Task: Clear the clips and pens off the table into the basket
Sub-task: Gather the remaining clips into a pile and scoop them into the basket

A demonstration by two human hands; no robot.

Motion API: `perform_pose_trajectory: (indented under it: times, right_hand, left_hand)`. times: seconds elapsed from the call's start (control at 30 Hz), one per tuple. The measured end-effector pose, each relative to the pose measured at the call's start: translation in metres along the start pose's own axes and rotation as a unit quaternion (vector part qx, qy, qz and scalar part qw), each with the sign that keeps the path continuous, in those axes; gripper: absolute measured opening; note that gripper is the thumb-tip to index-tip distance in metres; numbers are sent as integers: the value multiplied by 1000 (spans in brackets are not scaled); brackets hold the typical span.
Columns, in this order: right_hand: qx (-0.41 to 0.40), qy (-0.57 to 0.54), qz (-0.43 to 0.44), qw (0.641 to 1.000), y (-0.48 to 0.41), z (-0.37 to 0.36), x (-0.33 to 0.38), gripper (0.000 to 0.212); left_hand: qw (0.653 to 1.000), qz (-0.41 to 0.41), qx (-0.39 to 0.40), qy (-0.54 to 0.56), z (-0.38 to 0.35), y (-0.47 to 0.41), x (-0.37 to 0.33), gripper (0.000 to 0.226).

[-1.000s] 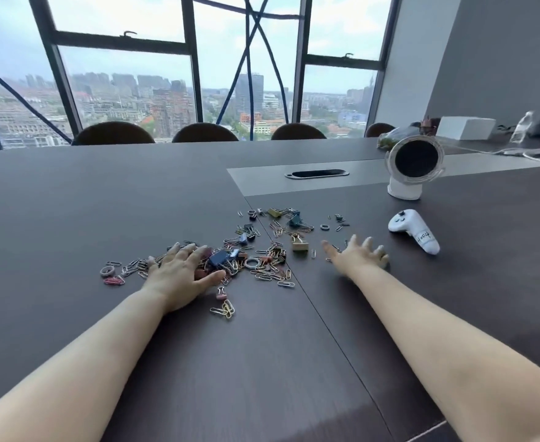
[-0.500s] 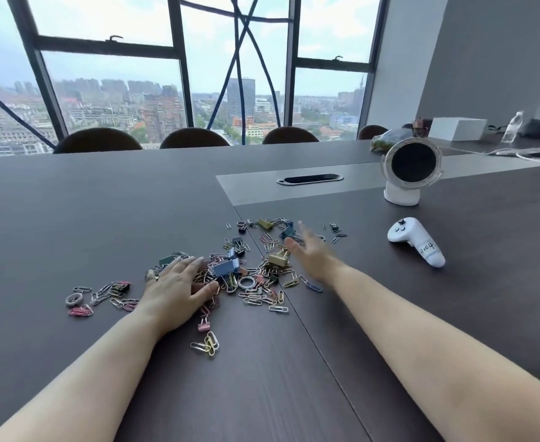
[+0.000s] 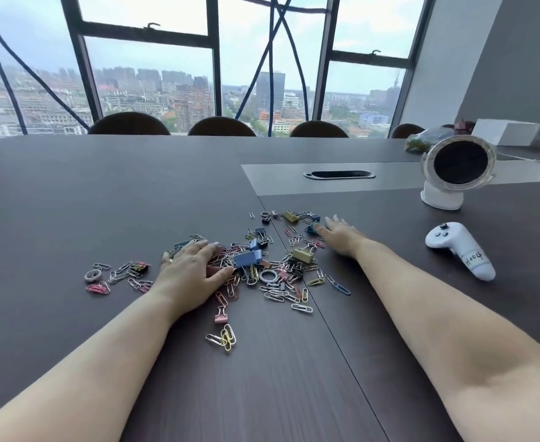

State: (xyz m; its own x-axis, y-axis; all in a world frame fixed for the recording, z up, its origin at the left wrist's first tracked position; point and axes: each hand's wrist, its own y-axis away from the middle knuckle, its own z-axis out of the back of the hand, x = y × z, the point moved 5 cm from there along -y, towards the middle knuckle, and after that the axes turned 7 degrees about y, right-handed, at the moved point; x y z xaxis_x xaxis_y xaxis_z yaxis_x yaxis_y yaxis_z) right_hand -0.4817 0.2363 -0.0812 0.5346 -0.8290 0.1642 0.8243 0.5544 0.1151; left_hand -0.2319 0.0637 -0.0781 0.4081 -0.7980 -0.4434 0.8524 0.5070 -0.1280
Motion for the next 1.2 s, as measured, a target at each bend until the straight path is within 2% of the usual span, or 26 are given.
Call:
perform_pose_trajectory:
  times: [0.17,0.27,0.33,0.4,0.43,0.5,0.57,0.73,0.93,1.07,1.2]
  right_hand:
    - [45,-48,150,986,29,-8,52,61]
    - [88,-143,187,968,38,-3,69,55]
    - [17,-181,186,966,25,10,67,53]
    - [-74,-142,141,977,-3,18,49,52]
    - [-90,-106,107,984,-16,17,39,55]
    - [-66,-47,34,996,-40,7,25,69]
    - [-35,-24,27,999,-55,1,28,76]
    - [29,-63,141,988,-70,1,74,65]
    - [79,-9,238,968,-66,-5,123,54]
    - [116,11,308,944,-36,-10,145,46]
    - [124,-14,333,935,8,-14,140,42]
  left_hand:
    - [1000,4,2,3,2,2,-1,66]
    - [1000,1,1,3,3,2,-1,69]
    - [1000,1,-2,6,3,2,-1,71]
    - [1000,0,-7,12,3,2,-1,71]
    - [1000,1,-10,14,3,2,-1,71]
    - [1000,5,-13,14,4,2,0,71]
    - [1000,8,-15,12,3,1,1,71]
    - [1000,13,-21,17,2,0,1,72]
    - [998,40,-36,20,4,0,5,70]
    - [999,41,-26,9,4,0,4,67]
    - [999,36,-36,5,7,2,2,61]
